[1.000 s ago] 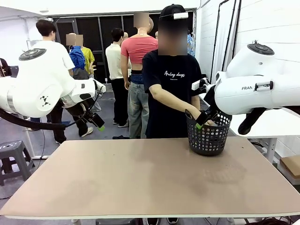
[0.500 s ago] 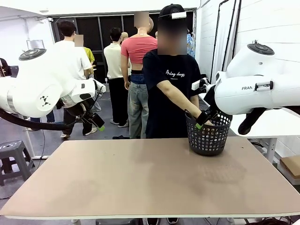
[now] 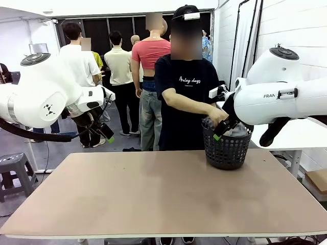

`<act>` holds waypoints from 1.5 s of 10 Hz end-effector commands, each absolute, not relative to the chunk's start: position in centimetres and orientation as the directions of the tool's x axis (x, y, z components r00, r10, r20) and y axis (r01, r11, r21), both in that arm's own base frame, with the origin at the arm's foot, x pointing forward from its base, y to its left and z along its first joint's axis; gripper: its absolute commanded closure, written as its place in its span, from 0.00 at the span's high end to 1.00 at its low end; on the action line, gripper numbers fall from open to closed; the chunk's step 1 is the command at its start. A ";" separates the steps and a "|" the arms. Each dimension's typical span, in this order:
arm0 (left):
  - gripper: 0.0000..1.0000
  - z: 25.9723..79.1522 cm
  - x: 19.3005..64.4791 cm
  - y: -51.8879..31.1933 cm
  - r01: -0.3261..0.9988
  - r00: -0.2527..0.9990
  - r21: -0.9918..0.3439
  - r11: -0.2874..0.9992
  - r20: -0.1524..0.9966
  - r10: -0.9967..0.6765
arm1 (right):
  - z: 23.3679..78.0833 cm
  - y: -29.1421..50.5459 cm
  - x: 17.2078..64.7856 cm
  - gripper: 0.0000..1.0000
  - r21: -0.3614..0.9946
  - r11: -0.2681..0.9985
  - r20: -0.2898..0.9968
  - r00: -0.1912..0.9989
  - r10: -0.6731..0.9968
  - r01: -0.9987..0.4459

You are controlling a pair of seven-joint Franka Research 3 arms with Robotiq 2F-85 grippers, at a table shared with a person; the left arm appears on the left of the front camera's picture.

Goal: Fold the training pants.
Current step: Grab both ends of the Training pants handed by a person.

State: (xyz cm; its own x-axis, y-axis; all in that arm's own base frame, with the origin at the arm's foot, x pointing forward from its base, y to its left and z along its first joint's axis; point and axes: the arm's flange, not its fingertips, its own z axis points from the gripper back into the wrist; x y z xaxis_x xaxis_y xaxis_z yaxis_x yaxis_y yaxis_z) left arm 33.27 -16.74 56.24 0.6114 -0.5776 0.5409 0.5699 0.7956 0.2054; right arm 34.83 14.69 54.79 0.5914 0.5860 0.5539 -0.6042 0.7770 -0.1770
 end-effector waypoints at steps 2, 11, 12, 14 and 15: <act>1.00 56.3 33.3 -16.7 0.576 0.604 0.211 0.790 0.541 -0.585 | 54.8 14.7 34.8 1.00 -0.166 0.775 0.552 0.594 0.585 -0.609; 1.00 56.3 33.3 -16.7 0.576 0.604 0.211 0.790 0.541 -0.585 | 54.8 14.7 34.8 1.00 -0.166 0.775 0.552 0.594 0.585 -0.609; 1.00 56.3 33.3 -16.7 0.576 0.604 0.211 0.790 0.541 -0.585 | 54.8 14.7 34.8 1.00 -0.166 0.775 0.552 0.594 0.585 -0.609; 1.00 56.3 33.3 -16.7 0.576 0.604 0.211 0.790 0.541 -0.585 | 54.8 14.7 34.8 1.00 -0.166 0.775 0.552 0.594 0.585 -0.609; 1.00 56.3 33.3 -16.7 0.576 0.604 0.211 0.790 0.541 -0.585 | 54.8 14.7 34.8 1.00 -0.166 0.775 0.552 0.594 0.585 -0.609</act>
